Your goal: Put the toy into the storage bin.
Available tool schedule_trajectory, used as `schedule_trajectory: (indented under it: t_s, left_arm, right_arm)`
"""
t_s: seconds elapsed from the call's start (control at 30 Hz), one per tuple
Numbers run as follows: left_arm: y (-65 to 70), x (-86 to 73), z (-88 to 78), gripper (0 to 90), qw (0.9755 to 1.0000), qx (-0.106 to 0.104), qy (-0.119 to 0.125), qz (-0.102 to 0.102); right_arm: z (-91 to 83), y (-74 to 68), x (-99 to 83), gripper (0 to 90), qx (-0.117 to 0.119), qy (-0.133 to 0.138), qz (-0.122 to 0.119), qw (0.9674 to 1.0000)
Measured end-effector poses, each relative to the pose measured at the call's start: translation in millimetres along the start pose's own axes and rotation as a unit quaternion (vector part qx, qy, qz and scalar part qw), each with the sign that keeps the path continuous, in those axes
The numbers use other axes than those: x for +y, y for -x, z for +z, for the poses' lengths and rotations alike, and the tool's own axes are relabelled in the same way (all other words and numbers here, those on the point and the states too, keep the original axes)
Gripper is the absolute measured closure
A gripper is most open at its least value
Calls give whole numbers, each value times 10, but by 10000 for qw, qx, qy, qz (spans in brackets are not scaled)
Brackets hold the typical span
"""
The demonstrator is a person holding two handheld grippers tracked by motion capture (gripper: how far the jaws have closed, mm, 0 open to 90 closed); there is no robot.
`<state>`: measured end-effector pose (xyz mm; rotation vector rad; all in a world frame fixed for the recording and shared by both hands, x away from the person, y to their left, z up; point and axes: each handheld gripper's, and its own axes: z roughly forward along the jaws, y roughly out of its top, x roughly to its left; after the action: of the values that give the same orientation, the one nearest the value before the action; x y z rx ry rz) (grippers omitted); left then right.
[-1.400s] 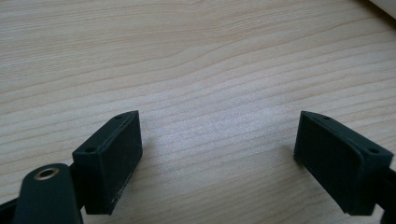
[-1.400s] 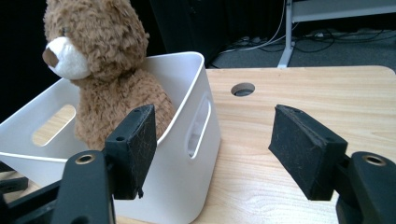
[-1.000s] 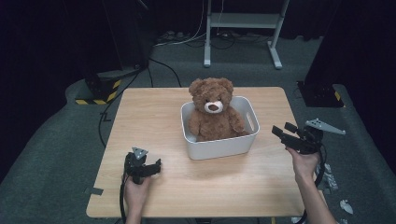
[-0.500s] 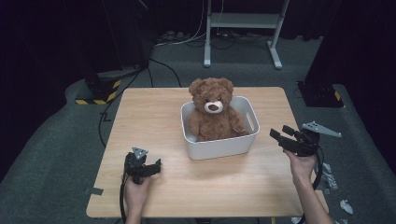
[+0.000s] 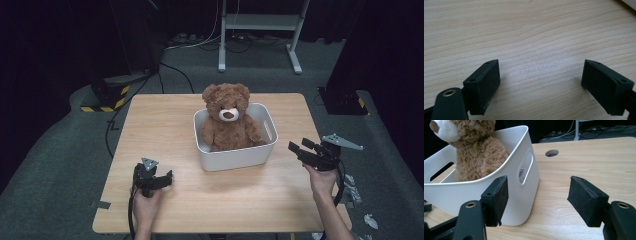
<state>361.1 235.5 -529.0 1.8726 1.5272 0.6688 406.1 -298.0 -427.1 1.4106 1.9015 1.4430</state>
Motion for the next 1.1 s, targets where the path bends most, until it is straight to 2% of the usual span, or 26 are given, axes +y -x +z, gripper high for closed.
schedule_trajectory:
  t_s: [0.77, 1.1]
  left_arm:
    - [0, 0, 0, 153, 10000, 2, 0, 3]
    - [-1, 0, 0, 153, 10000, 2, 0, 7]
  right_arm:
    - [25, 41, -169, 330, -67, -163, 24, 9998]
    - [54, 70, -278, 336, -189, -320, 0, 9993]
